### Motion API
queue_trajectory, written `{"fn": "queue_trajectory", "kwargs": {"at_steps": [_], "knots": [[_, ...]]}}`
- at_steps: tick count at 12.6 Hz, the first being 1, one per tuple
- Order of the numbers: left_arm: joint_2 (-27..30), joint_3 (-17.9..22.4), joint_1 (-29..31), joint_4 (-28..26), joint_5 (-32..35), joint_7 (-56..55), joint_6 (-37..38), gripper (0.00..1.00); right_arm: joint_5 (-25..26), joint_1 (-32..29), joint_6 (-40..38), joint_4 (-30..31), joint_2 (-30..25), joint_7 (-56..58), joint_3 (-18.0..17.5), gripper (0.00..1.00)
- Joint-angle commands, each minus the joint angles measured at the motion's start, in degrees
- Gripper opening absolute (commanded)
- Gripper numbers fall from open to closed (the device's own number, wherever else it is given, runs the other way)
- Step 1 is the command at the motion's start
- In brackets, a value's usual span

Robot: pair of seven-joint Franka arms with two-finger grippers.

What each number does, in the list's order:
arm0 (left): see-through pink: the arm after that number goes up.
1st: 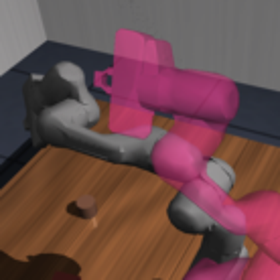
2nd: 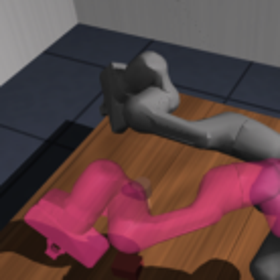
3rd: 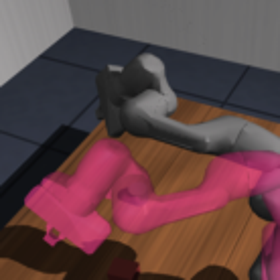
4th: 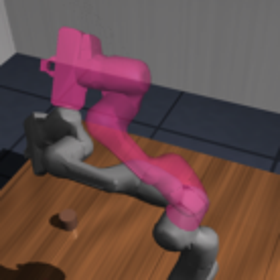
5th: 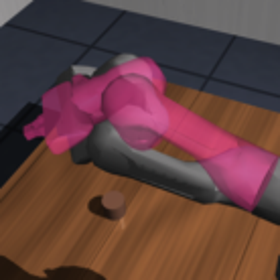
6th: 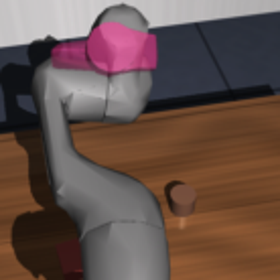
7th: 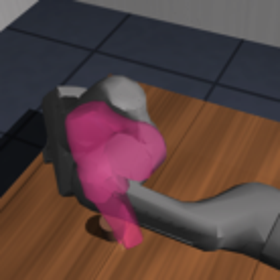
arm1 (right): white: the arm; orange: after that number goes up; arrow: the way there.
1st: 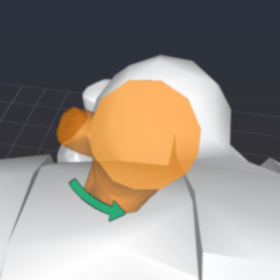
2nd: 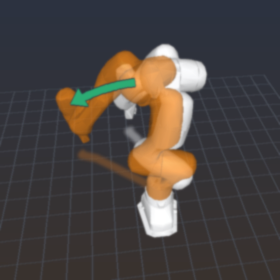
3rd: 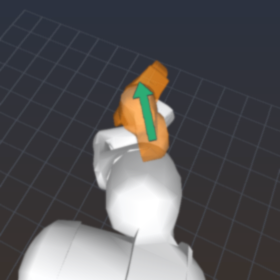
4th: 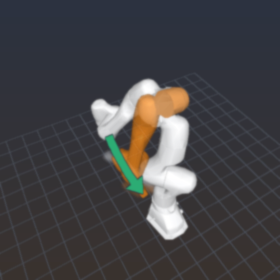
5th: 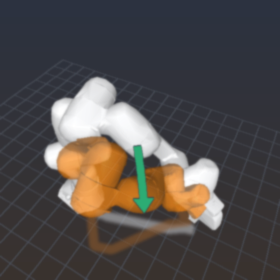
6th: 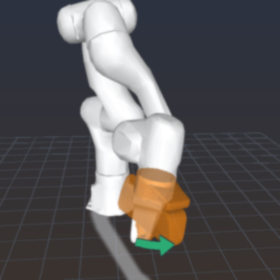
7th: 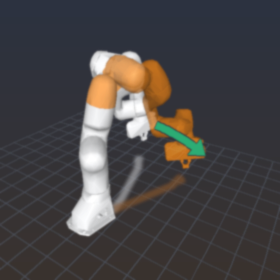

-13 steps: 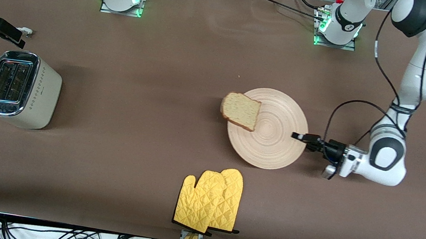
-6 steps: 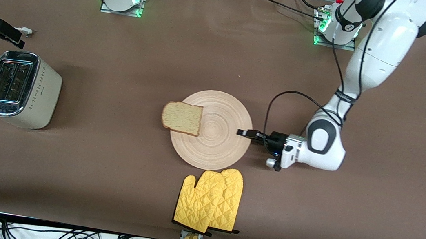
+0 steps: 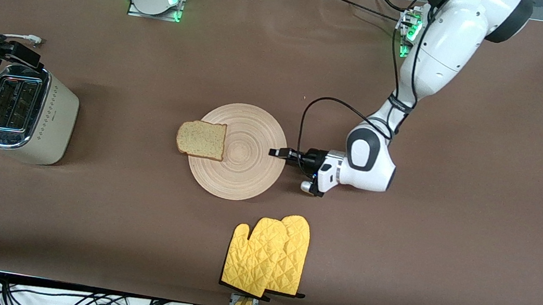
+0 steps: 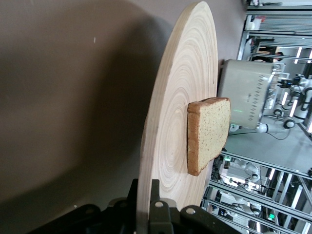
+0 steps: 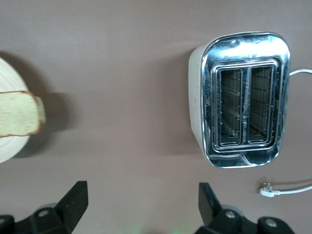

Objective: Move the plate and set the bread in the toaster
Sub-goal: 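Slide the plate with the left gripper toward the toaster, then reach the right gripper to the bread while the left gripper releases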

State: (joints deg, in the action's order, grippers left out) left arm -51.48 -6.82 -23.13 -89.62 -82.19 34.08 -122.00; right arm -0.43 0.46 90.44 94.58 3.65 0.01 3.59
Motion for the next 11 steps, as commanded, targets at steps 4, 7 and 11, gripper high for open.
{"fn": "queue_trajectory", "kwargs": {"at_steps": [4,7,11], "knots": [[-1.08,1.19,-1.92,-0.02,-2.98,1.07,-0.26,0.0,-3.41,4.01,0.17,0.87,6.35,1.48,-1.47,1.0],[-0.47,3.29,-1.48,-0.99,-2.63,1.16,0.35,0.28,-13.41,5.51,5.96,3.06,11.89,1.83,-2.18,1.0],[0.85,4.0,0.54,-3.45,-2.54,3.27,2.29,1.0,-24.26,5.6,21.4,11.93,14.54,2.45,-6.73,1.0]]}}
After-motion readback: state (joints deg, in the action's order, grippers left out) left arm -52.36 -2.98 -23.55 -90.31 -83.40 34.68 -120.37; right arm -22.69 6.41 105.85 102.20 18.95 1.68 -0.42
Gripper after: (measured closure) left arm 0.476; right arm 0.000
